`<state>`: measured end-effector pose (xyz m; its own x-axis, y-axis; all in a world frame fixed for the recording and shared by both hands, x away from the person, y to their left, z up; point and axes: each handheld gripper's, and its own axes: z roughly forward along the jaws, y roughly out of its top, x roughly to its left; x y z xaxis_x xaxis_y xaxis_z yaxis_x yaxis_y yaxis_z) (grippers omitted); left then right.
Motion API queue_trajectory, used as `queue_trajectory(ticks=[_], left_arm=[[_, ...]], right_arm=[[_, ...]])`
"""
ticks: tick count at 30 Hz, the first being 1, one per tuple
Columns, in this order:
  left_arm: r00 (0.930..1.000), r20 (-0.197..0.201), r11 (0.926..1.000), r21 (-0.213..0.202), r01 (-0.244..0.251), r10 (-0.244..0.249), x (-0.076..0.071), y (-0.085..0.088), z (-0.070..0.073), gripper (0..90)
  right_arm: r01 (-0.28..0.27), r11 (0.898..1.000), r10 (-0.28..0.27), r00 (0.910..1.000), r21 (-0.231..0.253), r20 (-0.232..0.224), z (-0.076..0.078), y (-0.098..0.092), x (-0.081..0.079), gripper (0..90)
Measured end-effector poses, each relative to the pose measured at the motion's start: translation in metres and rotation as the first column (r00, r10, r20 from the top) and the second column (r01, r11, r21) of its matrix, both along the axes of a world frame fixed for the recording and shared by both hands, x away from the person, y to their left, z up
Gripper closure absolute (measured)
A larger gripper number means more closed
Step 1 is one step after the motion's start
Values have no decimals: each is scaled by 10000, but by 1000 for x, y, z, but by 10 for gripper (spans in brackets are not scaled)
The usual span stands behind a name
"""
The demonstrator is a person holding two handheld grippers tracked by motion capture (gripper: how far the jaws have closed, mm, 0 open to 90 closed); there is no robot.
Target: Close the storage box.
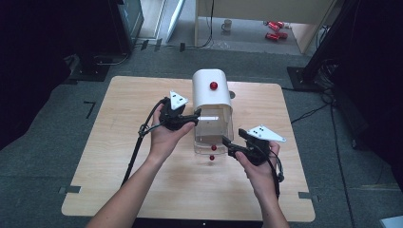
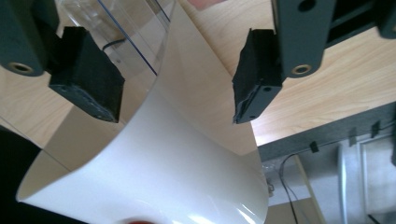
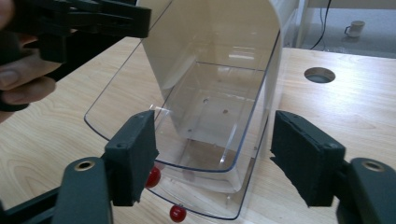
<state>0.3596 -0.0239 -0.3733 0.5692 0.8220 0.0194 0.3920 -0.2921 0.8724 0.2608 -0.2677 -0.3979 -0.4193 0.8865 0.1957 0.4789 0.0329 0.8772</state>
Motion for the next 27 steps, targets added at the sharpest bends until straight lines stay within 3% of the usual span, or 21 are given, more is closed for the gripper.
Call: queue_trajectory(ticks=[8,19,22,27], left_arm=[[9994,300,9987,474,-195,181,4,-9,-3,475],[9998,197,9995,318,2,-8,8,-8,-1,612],[9996,235,9994,305,131,-138,9,-9,0,644],[9985,478,9984,518,226,-251,8,-11,1,668]], right_arm=[[-308,9994,309,9995,152,-52,-3,6,-1,372],[-399,9992,399,9992,41,-50,-7,14,-4,377],[-122,9999,124,9997,-104,221,-7,16,-8,389],[368,9992,-375,9973,125,636,-11,18,-26,459]])
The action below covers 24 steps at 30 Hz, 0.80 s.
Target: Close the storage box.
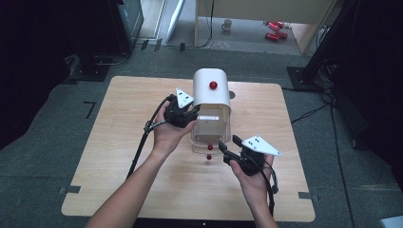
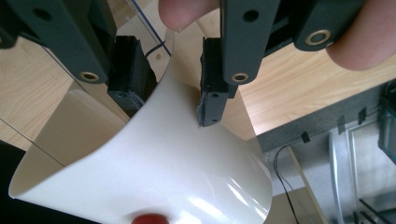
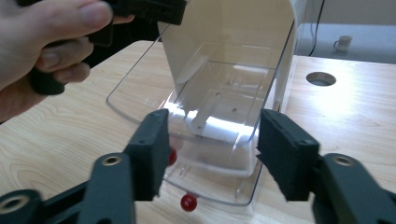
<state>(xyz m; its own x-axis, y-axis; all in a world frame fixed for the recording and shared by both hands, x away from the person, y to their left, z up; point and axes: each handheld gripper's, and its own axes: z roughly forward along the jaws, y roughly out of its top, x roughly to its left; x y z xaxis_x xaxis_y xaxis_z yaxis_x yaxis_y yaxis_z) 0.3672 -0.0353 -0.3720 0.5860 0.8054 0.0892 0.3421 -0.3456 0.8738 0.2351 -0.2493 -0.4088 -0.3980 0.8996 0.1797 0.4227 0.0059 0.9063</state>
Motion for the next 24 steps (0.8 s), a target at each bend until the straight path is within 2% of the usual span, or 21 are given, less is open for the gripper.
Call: queue_trajectory(ticks=[2,7,9,10,14,17,19,22,24], left_arm=[[10000,46,10000,14,-39,39,-1,-1,1,669],[9995,247,9997,115,-223,220,-4,-4,3,647],[9993,233,9995,143,-281,277,-3,-5,4,634],[9991,278,9991,238,-338,331,-3,-6,4,627],[9983,255,9975,462,-533,522,0,-11,4,659],[9978,248,9967,512,-629,617,0,-12,5,679],[9966,308,9952,579,-786,769,0,-14,5,697],[9951,460,9919,886,-914,876,-2,-17,5,709],[9949,405,9917,860,-961,929,-3,-17,6,711]], right_arm=[[232,9997,-231,9996,-26,186,-7,4,-12,525],[480,9988,-480,9988,-10,65,-17,13,-24,598],[826,9961,-821,9965,-324,156,-24,20,-30,634],[867,9957,-861,9961,-324,186,-26,23,-31,641],[710,9966,-708,9975,-421,67,-36,41,-31,663],[905,9949,-903,9959,-446,63,-38,46,-29,691],[1097,9938,-1097,9940,-186,-13,-41,51,-25,709],[1164,9930,-1159,9930,201,-236,-44,56,-19,711],[1179,9926,-1172,9928,280,-267,-44,58,-17,710]])
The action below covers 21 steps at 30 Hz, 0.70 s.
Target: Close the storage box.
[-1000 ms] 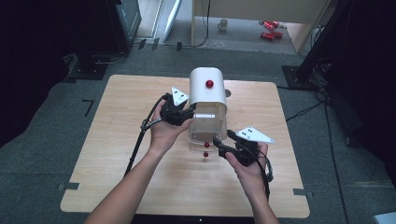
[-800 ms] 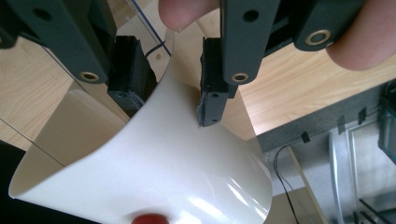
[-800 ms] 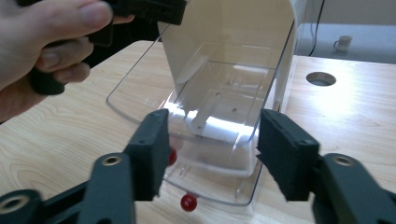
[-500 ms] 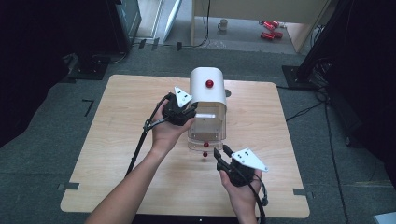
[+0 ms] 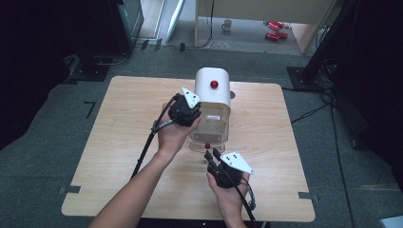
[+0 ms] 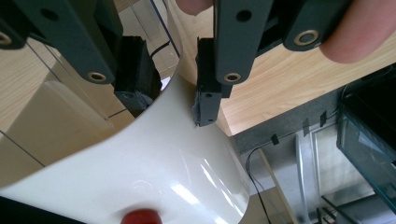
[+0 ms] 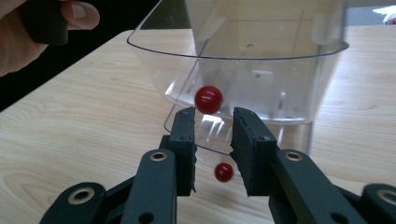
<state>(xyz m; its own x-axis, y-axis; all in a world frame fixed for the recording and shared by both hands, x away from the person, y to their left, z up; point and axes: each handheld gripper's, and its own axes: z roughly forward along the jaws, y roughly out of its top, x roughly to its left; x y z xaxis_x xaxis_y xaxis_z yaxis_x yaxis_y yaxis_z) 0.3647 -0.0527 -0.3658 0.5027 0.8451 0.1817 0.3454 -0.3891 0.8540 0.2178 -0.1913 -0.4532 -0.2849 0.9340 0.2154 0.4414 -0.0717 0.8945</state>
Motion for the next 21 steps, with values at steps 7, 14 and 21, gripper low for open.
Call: queue_trajectory(ticks=[7,14,21], left_arm=[[9999,-81,9999,-17,-110,110,-1,-1,1,715],[9999,-78,10000,44,-87,87,-1,0,1,732],[10000,7,9994,341,25,-25,-1,0,2,765]], right_arm=[[666,9972,-658,9975,-341,238,-1,16,7,718],[890,9942,-869,9956,-608,359,-6,19,11,743],[920,9940,-871,9930,-597,801,-3,18,11,749]])
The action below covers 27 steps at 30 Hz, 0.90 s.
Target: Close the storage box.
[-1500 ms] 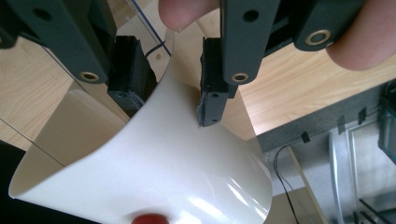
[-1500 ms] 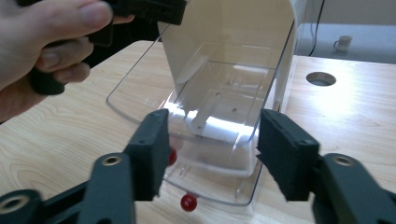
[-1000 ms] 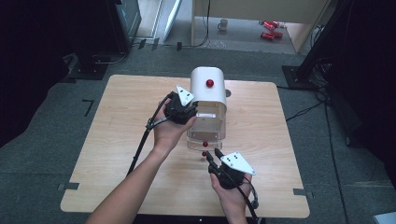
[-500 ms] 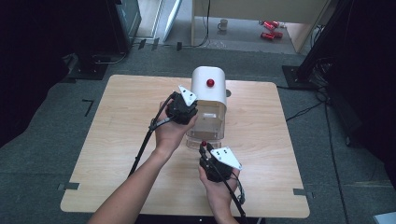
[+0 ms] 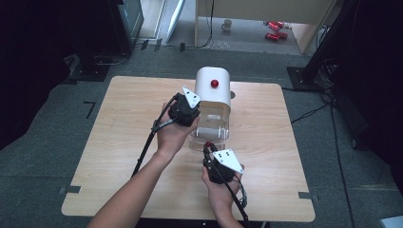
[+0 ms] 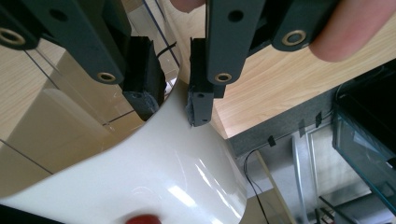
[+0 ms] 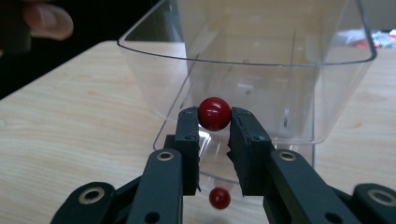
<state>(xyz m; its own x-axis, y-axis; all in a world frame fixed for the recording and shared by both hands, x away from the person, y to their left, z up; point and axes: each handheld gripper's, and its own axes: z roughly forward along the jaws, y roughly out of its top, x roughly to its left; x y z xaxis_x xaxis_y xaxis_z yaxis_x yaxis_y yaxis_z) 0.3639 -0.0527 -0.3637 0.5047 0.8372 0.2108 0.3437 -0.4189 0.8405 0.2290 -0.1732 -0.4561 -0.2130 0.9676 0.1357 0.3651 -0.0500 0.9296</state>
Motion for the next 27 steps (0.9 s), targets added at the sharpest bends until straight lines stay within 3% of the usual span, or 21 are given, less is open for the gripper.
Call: queue_trajectory(ticks=[6,10,13,18,25,27], left_arm=[[9999,156,9997,241,-37,34,0,-2,0,775],[9994,341,9976,694,-42,19,1,-4,0,792],[9978,661,9941,1075,-105,34,1,-8,-1,798],[9916,1256,9942,1055,190,-323,-4,-12,1,725],[9794,1975,9772,2123,-4,-425,7,-18,-7,693],[9793,1979,9773,2119,7,-436,9,-19,-9,722]], right_arm=[[43,10000,-43,9994,-2,339,12,-2,3,750],[7,9999,0,9991,-140,435,17,-1,8,750],[1,9999,6,9990,-154,443,16,-1,9,750],[-24,9998,33,9992,-202,404,16,0,9,750],[-100,9997,107,9993,-210,349,16,-2,9,750],[-106,9998,113,9993,-177,353,15,-2,10,750]])
